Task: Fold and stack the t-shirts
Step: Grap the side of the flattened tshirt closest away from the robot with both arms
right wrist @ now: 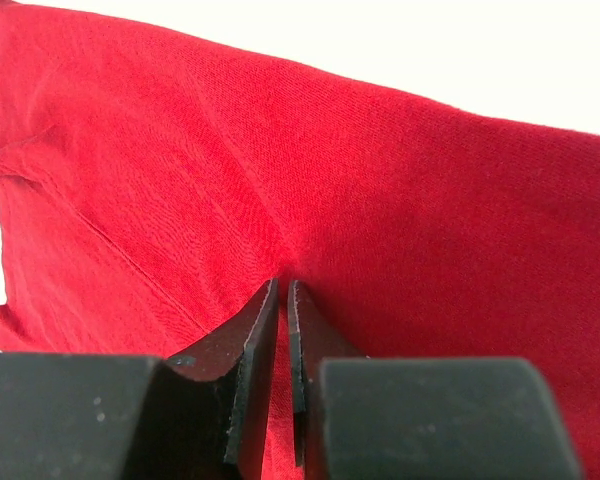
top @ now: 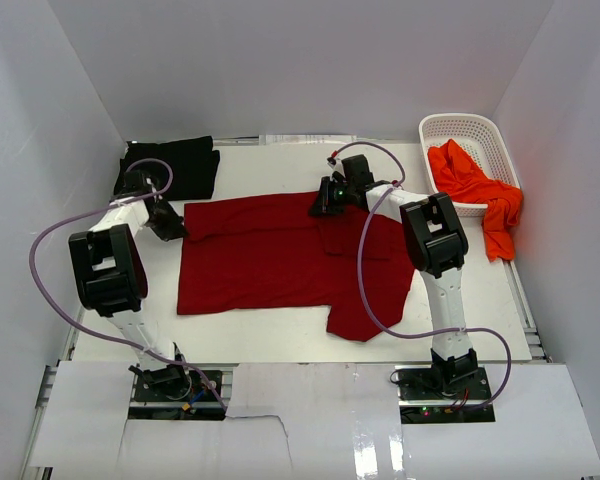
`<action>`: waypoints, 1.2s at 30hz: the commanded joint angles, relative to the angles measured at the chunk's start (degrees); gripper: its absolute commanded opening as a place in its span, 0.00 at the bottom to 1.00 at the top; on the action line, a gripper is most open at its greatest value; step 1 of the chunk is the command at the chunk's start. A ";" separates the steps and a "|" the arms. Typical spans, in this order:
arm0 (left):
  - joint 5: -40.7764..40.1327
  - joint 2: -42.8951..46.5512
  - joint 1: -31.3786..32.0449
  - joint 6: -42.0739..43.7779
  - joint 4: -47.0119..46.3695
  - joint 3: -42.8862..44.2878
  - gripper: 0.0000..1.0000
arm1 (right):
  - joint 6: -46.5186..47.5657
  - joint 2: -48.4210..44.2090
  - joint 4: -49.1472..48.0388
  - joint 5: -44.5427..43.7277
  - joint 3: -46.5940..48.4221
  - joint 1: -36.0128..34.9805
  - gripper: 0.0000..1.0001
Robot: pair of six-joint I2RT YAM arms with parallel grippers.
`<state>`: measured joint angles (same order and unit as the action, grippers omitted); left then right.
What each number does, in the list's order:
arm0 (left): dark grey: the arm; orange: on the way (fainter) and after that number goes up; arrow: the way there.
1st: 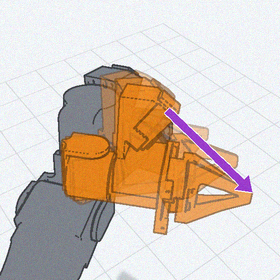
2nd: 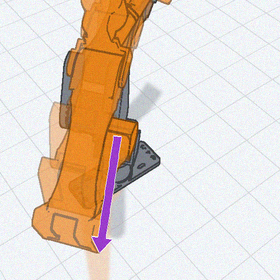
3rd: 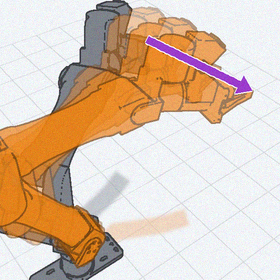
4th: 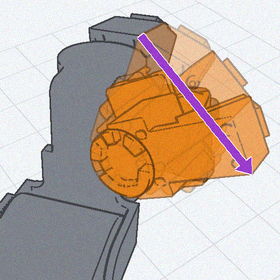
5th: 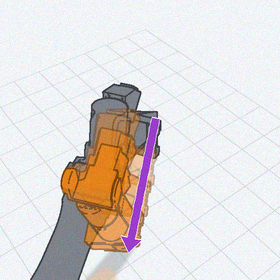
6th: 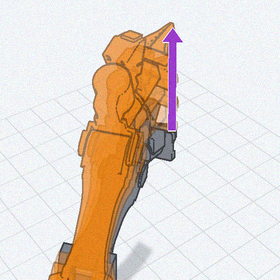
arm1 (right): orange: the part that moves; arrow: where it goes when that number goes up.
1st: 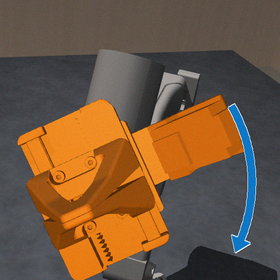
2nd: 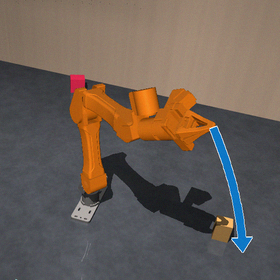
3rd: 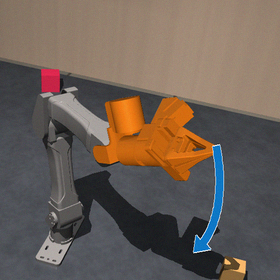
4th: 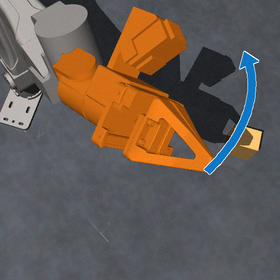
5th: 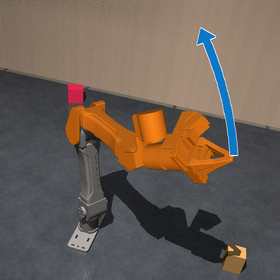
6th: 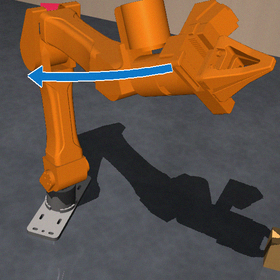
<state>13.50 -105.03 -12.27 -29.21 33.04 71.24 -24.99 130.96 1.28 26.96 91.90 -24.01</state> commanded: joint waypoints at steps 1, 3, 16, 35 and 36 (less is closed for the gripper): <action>0.30 5.36 -0.30 1.35 0.54 -2.33 0.00 | 1.18 -1.58 1.89 -1.03 -1.90 0.19 0.15; -0.31 6.06 -0.29 1.96 0.54 -3.56 0.00 | 1.09 -1.67 1.97 -0.94 -1.90 0.19 0.15; -9.71 6.69 -0.91 4.60 0.54 -6.73 0.00 | 1.26 -2.11 1.89 -0.94 -2.86 0.37 0.15; -19.73 3.77 -2.05 0.92 0.97 0.30 0.67 | 2.05 -4.13 2.24 -0.86 -3.48 0.98 0.17; -20.87 4.74 -2.58 -0.31 1.06 -0.05 0.67 | 2.05 -4.22 2.41 -0.77 -3.13 1.07 0.17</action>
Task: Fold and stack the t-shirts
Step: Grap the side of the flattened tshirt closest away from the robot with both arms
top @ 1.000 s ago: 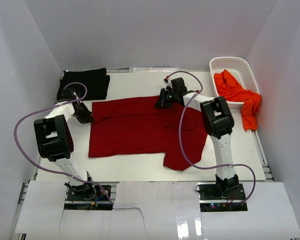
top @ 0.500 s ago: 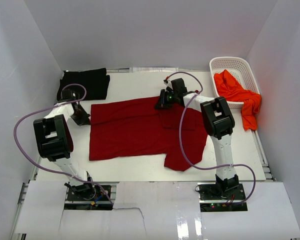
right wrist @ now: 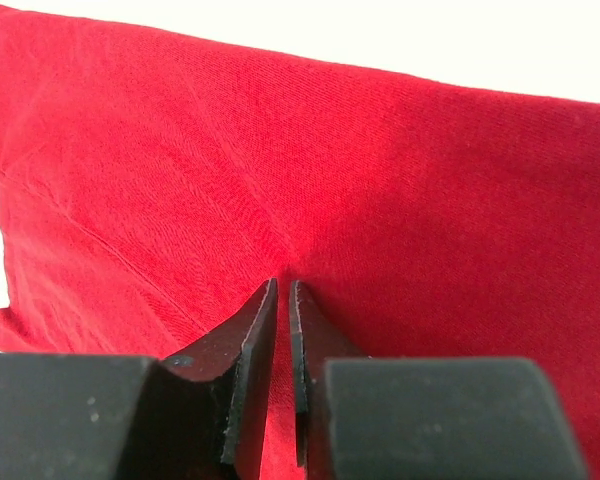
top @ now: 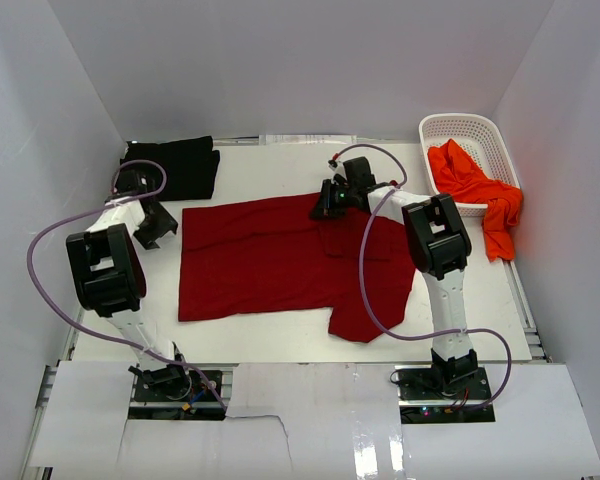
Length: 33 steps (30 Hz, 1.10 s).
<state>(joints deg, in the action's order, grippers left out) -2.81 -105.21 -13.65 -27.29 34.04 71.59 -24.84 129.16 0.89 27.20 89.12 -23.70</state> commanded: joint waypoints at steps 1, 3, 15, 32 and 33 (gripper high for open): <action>-4.31 5.97 -1.73 -2.85 0.06 -1.18 0.67 | 1.90 -2.43 3.15 -0.75 1.21 0.85 0.17; -2.91 9.48 -2.26 -3.73 -0.12 -1.98 0.67 | 2.69 -2.95 6.05 -0.57 3.59 0.94 0.18; 18.97 29.71 -0.43 -7.08 -4.68 -14.36 0.67 | 4.80 -28.67 9.39 -7.76 -13.17 0.85 0.45; 8.71 16.18 15.23 -5.32 -6.62 -10.17 0.68 | 10.16 -29.06 17.31 -26.14 -20.75 1.20 0.41; 7.48 15.22 15.23 -5.32 -6.62 -9.46 0.69 | 10.25 -28.36 16.96 -26.67 -20.48 1.20 0.41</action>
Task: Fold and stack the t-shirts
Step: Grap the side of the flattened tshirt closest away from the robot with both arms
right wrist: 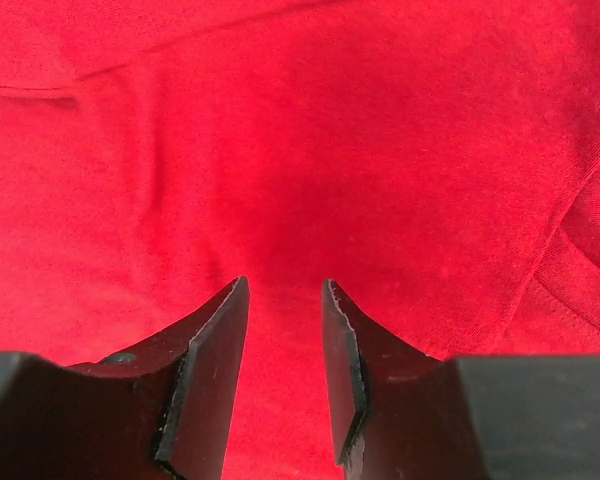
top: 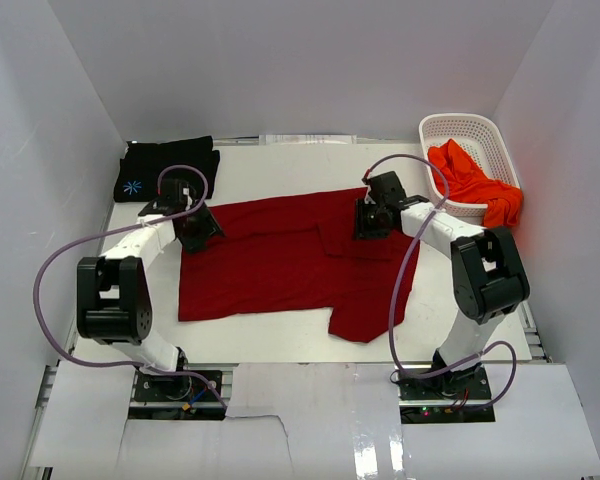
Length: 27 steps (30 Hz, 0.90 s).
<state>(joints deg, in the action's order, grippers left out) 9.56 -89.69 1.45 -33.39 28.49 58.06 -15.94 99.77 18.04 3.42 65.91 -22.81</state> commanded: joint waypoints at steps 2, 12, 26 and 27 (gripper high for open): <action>-7.36 -3.64 0.13 0.43 -0.89 6.00 0.69 | 1.35 2.44 -0.11 -4.46 3.60 0.39 0.41; -12.02 -15.77 0.22 -0.98 -0.63 12.50 0.68 | 3.20 7.28 2.35 -8.34 6.25 0.40 0.41; -14.66 -25.88 3.72 -0.63 2.36 19.98 0.68 | 1.88 12.47 4.10 -9.66 7.04 2.24 0.40; -14.75 -26.23 4.08 -0.80 2.45 20.24 0.68 | 1.80 12.56 4.28 -9.66 7.13 2.76 0.40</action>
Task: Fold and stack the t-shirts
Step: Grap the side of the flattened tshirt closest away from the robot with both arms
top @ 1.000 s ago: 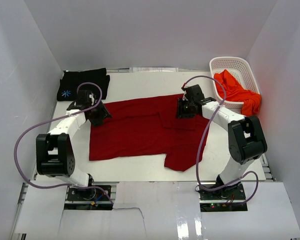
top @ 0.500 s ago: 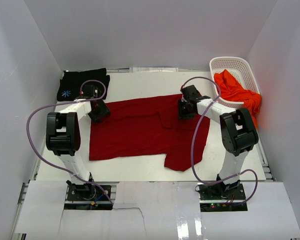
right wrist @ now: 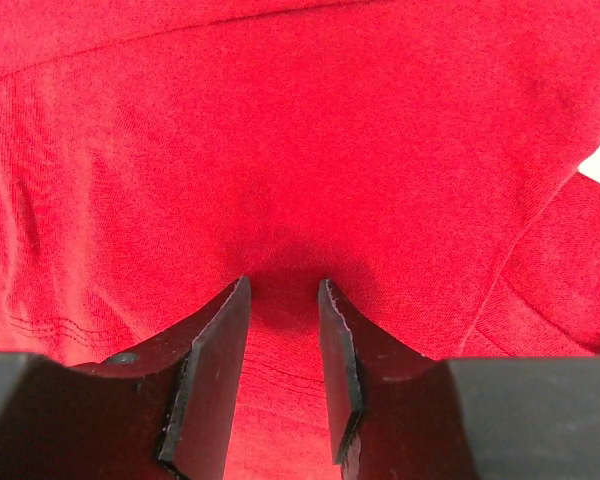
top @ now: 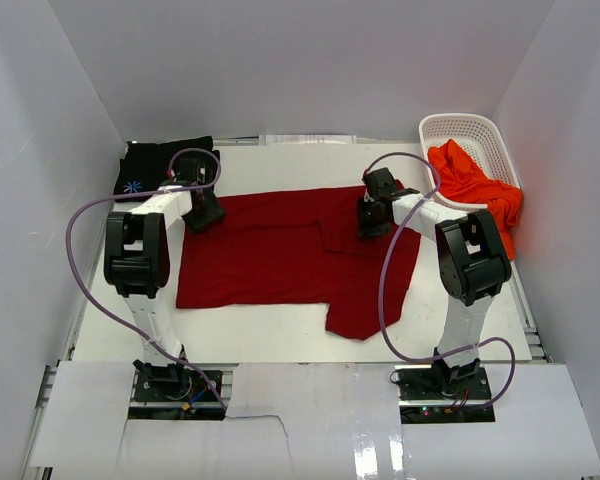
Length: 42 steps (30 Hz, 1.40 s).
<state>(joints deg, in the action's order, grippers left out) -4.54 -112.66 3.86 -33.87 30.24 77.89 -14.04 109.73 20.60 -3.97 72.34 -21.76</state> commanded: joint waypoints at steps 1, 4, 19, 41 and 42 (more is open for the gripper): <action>-0.39 -4.05 2.03 -0.41 0.61 0.77 0.68 | -0.19 2.77 1.81 -1.93 0.79 2.15 0.41; -0.21 -5.20 3.61 -0.58 1.14 2.00 0.68 | -0.28 3.64 2.42 -1.57 1.23 3.91 0.41; -2.93 -11.17 5.55 -0.41 4.82 11.82 0.69 | 0.24 7.77 5.59 0.19 9.31 7.34 0.41; 0.48 3.46 3.26 0.82 11.95 14.41 0.70 | 1.12 -5.65 16.05 5.35 22.17 7.26 0.47; 1.45 5.50 3.35 0.04 12.04 12.74 0.70 | 0.78 -10.19 15.62 5.55 16.67 7.26 0.48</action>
<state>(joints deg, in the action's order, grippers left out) -5.98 -119.37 7.55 -33.45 40.69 93.47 -13.65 110.17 34.33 -0.62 93.56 -14.70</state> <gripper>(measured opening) 0.701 0.473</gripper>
